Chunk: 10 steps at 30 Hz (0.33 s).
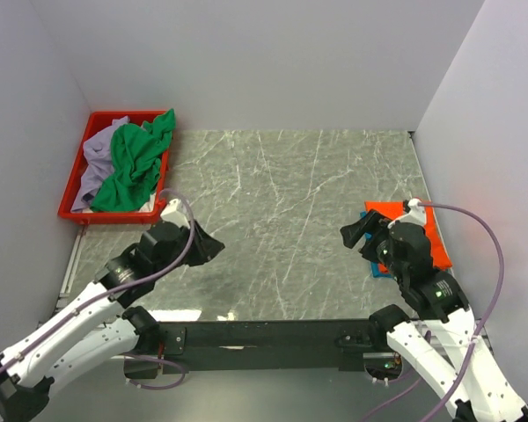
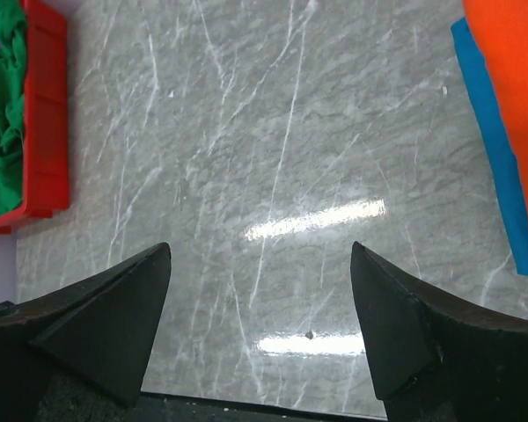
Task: Fold and stack the t-shirts
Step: Reset both grippers
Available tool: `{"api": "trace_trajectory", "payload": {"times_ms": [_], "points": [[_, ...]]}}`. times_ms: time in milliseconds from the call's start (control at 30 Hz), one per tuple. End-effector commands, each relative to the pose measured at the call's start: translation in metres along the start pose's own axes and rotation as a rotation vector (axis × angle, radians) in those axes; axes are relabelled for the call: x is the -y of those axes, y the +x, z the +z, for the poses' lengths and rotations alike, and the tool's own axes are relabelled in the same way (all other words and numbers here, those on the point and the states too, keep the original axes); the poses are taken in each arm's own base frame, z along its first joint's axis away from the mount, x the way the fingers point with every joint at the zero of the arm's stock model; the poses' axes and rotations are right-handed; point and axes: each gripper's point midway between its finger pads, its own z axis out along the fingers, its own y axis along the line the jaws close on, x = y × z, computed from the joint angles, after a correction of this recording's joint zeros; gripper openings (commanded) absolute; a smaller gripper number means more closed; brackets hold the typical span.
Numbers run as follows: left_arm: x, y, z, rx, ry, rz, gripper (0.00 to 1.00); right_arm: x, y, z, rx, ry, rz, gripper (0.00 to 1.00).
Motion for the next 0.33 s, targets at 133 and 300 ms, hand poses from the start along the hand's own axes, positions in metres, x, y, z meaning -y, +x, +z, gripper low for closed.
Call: {"api": "trace_trajectory", "payload": {"times_ms": [133,300], "points": [[-0.0159,0.0007,-0.0116,0.064,-0.016,-0.039,0.25,0.0089,0.0205,0.0030,-0.056,-0.010,-0.054,0.89],[-0.0161,-0.0021,-0.0106,0.075,-0.024,-0.044,0.25,0.0063,0.0120,-0.0003,-0.041,-0.003,-0.071,0.90]]}}
